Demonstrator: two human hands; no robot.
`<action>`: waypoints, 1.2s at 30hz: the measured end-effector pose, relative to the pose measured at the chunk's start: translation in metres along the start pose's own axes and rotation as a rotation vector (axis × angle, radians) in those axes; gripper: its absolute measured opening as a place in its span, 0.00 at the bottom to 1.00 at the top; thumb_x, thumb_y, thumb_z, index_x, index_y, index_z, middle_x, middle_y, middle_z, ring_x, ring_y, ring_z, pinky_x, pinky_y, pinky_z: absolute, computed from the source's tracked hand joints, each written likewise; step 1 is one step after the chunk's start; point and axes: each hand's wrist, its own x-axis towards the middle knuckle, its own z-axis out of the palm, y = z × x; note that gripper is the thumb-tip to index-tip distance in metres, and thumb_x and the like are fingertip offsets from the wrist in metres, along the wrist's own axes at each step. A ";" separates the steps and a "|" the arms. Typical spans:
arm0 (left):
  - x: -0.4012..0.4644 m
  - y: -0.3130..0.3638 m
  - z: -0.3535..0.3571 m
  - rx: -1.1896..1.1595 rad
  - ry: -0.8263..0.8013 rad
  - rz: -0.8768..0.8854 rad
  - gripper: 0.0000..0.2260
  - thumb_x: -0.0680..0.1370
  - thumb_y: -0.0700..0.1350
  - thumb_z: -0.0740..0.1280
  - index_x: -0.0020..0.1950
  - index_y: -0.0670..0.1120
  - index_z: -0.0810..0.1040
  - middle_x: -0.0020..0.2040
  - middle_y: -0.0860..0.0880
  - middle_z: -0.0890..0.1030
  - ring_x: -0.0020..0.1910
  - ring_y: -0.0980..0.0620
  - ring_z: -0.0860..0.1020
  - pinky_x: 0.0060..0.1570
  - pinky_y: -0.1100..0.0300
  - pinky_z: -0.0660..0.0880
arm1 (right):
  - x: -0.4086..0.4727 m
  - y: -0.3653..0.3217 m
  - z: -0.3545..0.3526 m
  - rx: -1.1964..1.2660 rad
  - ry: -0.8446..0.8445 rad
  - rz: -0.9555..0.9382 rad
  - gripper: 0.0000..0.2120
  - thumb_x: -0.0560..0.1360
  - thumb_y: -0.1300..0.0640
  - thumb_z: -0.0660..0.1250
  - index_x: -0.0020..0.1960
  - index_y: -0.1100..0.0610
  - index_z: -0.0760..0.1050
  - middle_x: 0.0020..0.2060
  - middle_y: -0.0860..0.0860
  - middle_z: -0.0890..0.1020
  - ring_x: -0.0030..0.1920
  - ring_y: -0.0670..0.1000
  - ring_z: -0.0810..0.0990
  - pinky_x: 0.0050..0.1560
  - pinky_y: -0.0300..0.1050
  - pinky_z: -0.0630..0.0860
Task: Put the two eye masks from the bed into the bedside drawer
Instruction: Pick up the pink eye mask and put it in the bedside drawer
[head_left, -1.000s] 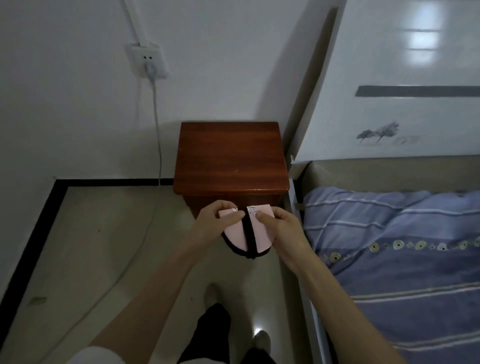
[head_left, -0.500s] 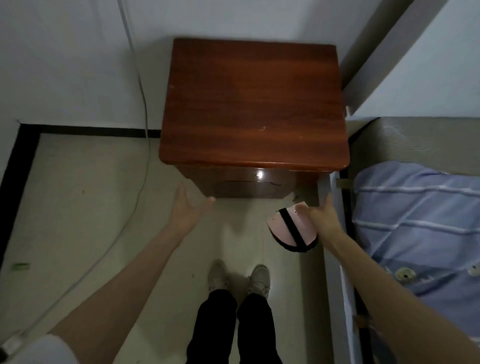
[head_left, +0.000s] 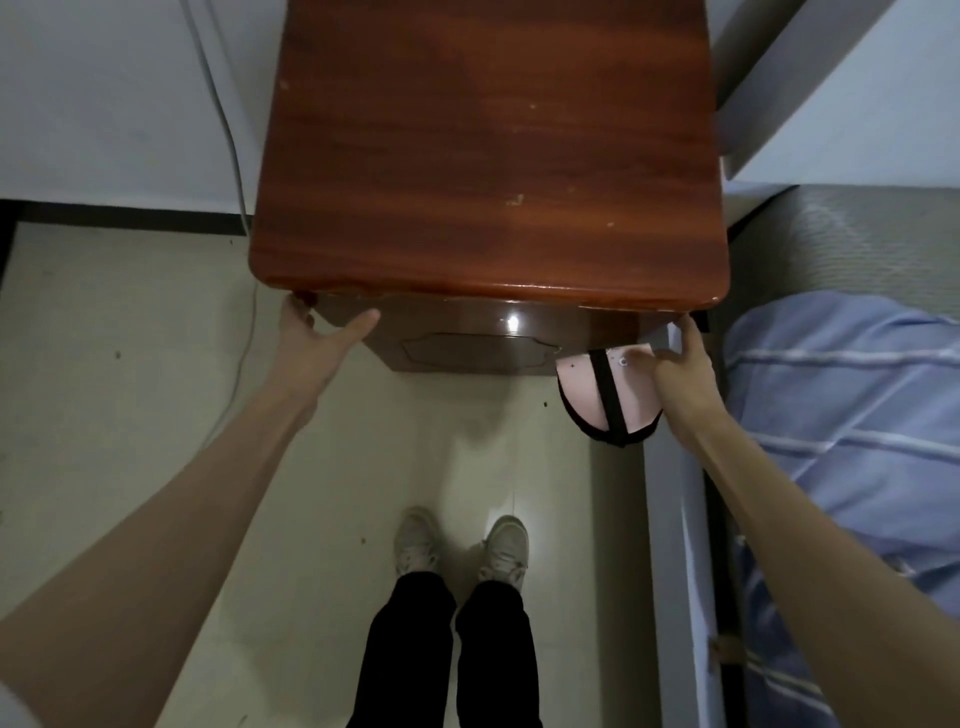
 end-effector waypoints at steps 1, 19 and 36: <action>0.000 0.002 0.001 0.015 0.008 0.012 0.39 0.68 0.50 0.74 0.72 0.45 0.56 0.73 0.46 0.62 0.72 0.48 0.60 0.69 0.52 0.61 | 0.001 -0.001 0.000 -0.010 -0.016 -0.005 0.31 0.74 0.64 0.63 0.72 0.50 0.55 0.59 0.53 0.73 0.52 0.51 0.73 0.53 0.46 0.69; -0.053 -0.027 -0.009 -0.059 0.095 -0.127 0.28 0.72 0.47 0.70 0.66 0.38 0.63 0.69 0.41 0.67 0.69 0.47 0.64 0.66 0.56 0.63 | -0.046 0.039 -0.003 0.119 -0.057 0.237 0.30 0.73 0.59 0.66 0.71 0.51 0.58 0.57 0.61 0.77 0.55 0.62 0.77 0.59 0.63 0.74; -0.051 -0.061 -0.013 -0.123 0.065 -0.148 0.27 0.69 0.44 0.73 0.62 0.42 0.65 0.63 0.43 0.72 0.65 0.49 0.69 0.66 0.52 0.68 | -0.035 -0.046 0.146 0.573 -0.279 0.406 0.14 0.73 0.69 0.65 0.58 0.65 0.73 0.44 0.56 0.81 0.43 0.51 0.81 0.40 0.37 0.81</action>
